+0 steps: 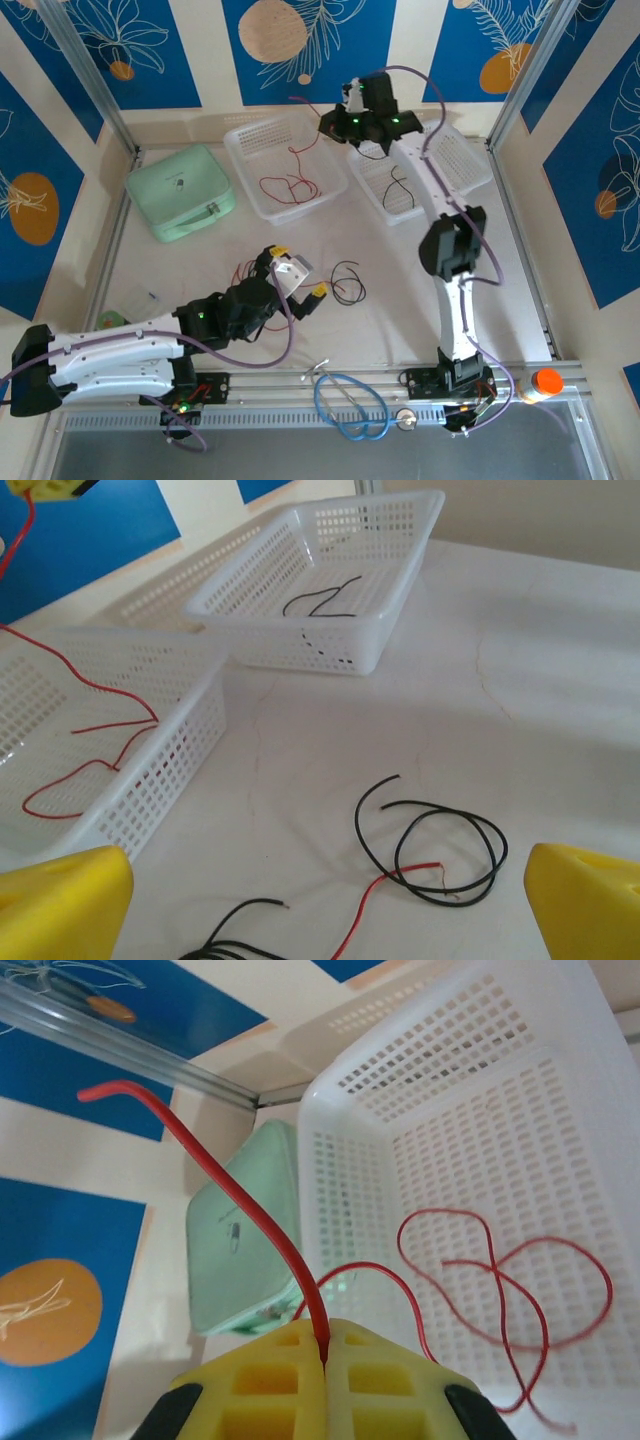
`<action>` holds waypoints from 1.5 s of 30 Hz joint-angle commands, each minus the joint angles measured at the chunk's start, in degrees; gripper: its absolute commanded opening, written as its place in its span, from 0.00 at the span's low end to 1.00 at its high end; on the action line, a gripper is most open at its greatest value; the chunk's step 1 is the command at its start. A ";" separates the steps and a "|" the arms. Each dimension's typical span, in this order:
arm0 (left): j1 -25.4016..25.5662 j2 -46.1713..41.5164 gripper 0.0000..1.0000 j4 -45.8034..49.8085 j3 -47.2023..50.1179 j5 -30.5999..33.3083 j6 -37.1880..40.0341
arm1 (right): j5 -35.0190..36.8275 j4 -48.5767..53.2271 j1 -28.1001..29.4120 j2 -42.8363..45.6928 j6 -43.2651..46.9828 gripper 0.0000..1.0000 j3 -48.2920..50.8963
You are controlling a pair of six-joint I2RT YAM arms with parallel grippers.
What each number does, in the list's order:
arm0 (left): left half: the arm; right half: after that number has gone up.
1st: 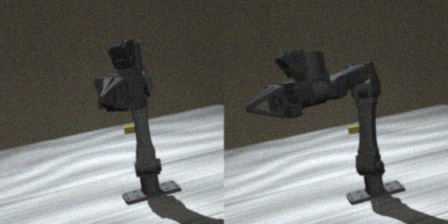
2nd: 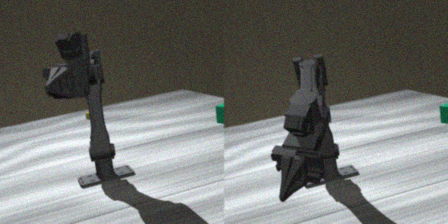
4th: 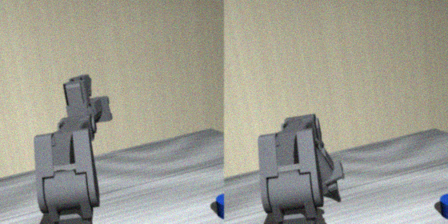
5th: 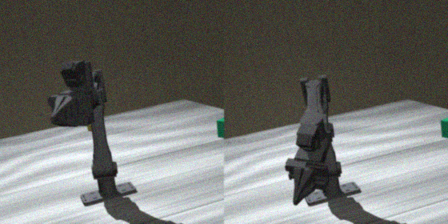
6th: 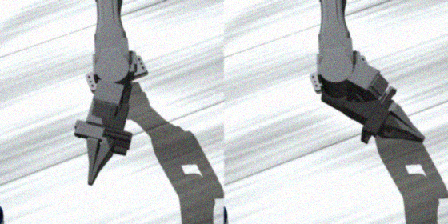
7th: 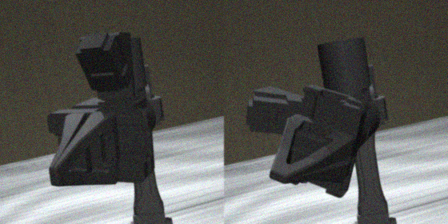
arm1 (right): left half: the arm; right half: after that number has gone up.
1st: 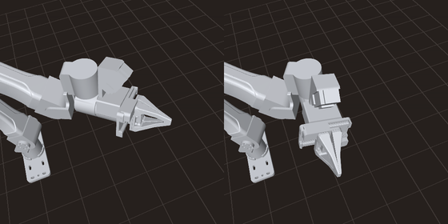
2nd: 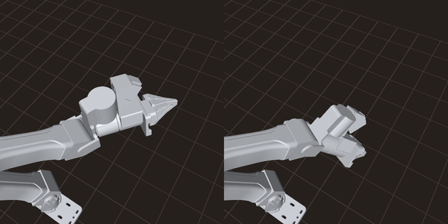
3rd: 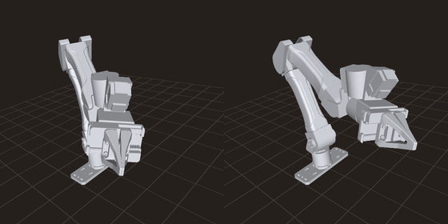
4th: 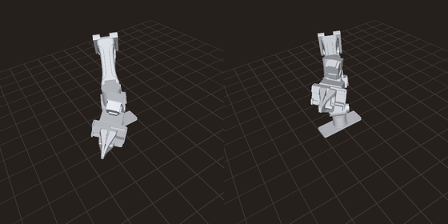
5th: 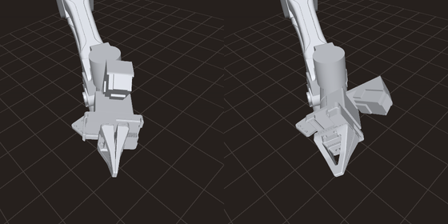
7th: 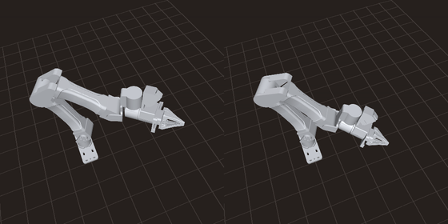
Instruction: Untangle the cables
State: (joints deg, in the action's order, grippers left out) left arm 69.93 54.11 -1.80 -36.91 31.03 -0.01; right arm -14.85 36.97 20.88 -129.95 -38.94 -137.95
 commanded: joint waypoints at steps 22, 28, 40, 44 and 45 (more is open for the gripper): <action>-1.42 17.98 0.80 25.27 -20.57 -10.78 -12.97 | 12.03 12.87 2.32 13.86 9.14 0.50 7.40; -8.23 31.48 0.68 27.79 -27.96 -24.01 -17.87 | 16.11 2.16 1.53 40.60 8.37 0.44 40.49; -19.33 54.22 0.57 19.90 -36.98 -38.39 -12.46 | 17.40 3.54 1.44 70.88 4.40 0.24 71.00; -20.09 57.35 0.56 21.55 -39.86 -34.46 -9.62 | 17.92 4.68 1.44 74.56 3.37 0.22 73.87; -20.09 58.03 0.56 22.00 -40.53 -33.45 -8.96 | 17.92 4.60 1.44 75.19 3.11 0.22 74.49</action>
State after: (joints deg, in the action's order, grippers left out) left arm 50.13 110.93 19.33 -74.48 -3.75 -12.10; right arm 2.33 40.99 22.37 -56.71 -34.57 -64.77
